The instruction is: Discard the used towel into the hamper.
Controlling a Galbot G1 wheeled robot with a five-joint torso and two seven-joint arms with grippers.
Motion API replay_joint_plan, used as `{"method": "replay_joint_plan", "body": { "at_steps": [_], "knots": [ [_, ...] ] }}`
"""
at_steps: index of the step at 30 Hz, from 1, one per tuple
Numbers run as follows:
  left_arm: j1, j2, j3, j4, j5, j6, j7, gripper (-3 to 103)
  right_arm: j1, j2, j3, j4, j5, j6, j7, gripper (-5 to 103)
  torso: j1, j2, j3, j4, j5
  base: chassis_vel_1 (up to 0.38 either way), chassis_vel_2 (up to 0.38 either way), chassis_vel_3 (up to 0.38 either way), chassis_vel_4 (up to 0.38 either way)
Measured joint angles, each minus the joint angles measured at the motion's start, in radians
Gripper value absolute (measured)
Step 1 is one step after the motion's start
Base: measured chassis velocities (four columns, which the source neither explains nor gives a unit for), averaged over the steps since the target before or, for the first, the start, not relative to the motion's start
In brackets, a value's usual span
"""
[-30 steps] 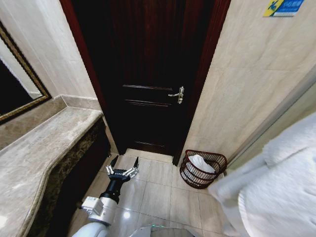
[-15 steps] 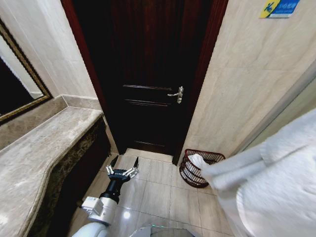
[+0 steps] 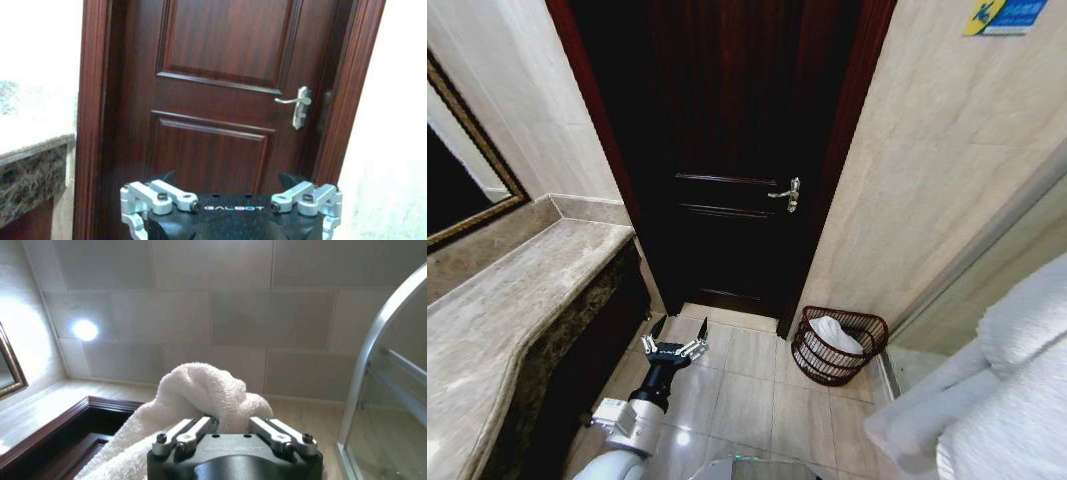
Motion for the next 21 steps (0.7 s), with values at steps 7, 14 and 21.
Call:
{"method": "replay_joint_plan", "body": {
  "at_steps": [7, 14, 21],
  "knots": [
    [0.000, 0.000, 0.000, 0.000, 0.000, 0.000, 0.000, 100, 0.000, 0.003, -0.001, -0.003, 0.001, 0.000, -0.005, 13, 0.000, 0.000, 0.000, 0.0000, -0.0001, -0.038, 0.040, 0.048, -0.042],
    [0.000, 0.000, 0.000, 0.000, 0.000, 0.000, 0.000, 100, -0.001, 0.004, -0.001, -0.003, 0.000, 0.000, -0.007, 13, 0.000, 0.000, 0.000, 0.0000, 0.0000, -0.025, 0.015, 0.013, -0.026],
    [0.000, 0.000, 0.000, 0.000, 0.000, 0.000, 0.000, 100, -0.001, 0.005, -0.001, -0.003, 0.000, 0.000, -0.008, 13, 0.000, 0.000, 0.000, -0.0001, 0.0000, -0.094, 0.092, 0.092, -0.093]
  ]
}}
